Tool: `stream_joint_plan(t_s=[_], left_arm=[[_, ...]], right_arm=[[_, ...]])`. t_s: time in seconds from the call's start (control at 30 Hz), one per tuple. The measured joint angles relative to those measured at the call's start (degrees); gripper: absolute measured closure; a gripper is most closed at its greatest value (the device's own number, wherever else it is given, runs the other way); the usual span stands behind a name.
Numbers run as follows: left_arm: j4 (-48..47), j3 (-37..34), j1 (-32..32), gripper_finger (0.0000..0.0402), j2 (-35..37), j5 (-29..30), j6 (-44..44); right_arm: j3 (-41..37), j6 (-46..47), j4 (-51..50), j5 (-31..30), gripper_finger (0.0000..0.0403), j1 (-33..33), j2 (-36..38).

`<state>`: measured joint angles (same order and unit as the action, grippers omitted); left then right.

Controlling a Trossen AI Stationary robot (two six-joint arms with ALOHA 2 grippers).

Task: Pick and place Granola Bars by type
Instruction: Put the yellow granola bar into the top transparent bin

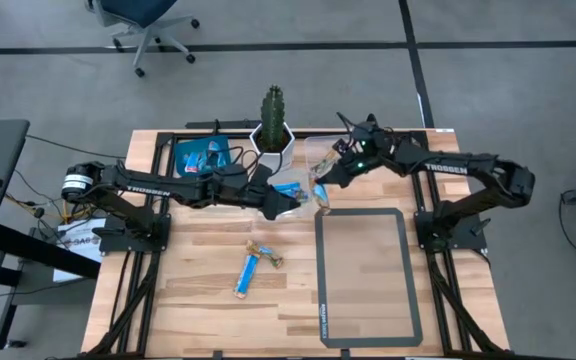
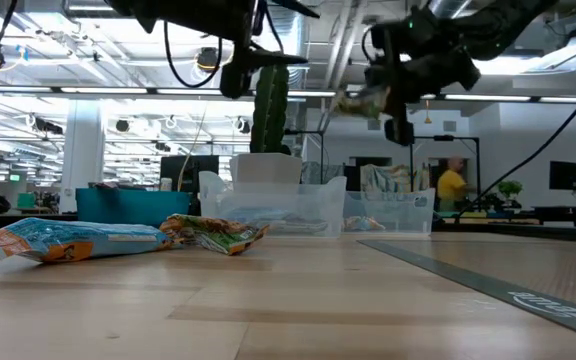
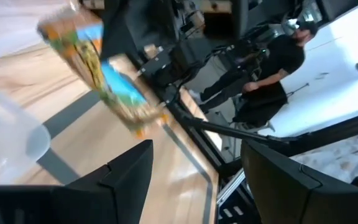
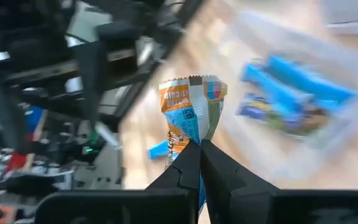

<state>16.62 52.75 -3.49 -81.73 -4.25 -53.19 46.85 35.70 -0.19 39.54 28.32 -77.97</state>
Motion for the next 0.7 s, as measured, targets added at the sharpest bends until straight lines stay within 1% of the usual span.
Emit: stream_joint_plan(t_s=[0.1, 0.33, 0.53, 0.6, 0.7], left_arm=[[-1.34, -0.02, 0.0, 0.0166, 0.0, 0.0, -0.08], [-1.35, -0.02, 0.0, 0.0166, 0.0, -0.28, -0.15], [-1.35, -0.02, 0.0, 0.0166, 0.0, -2.43, -0.35], [-1.35, -0.02, 0.0, 0.0166, 0.0, -2.82, -0.6], [-1.38, -0.02, 0.0, 0.0166, 0.0, -2.99, -1.03]], right_arm=[[0.0, -2.93, -3.79, -1.78, 0.0403, 3.8, 0.0], [0.0, -6.21, -6.82, -14.76, 0.0403, 11.73, 0.0], [0.0, -6.87, -7.16, -23.55, 0.0403, 14.69, 0.0], [0.0, -6.86, -7.15, -24.98, 0.0403, 15.01, 0.0], [0.0, -6.86, -7.15, -25.09, 0.0403, 15.03, 0.0]])
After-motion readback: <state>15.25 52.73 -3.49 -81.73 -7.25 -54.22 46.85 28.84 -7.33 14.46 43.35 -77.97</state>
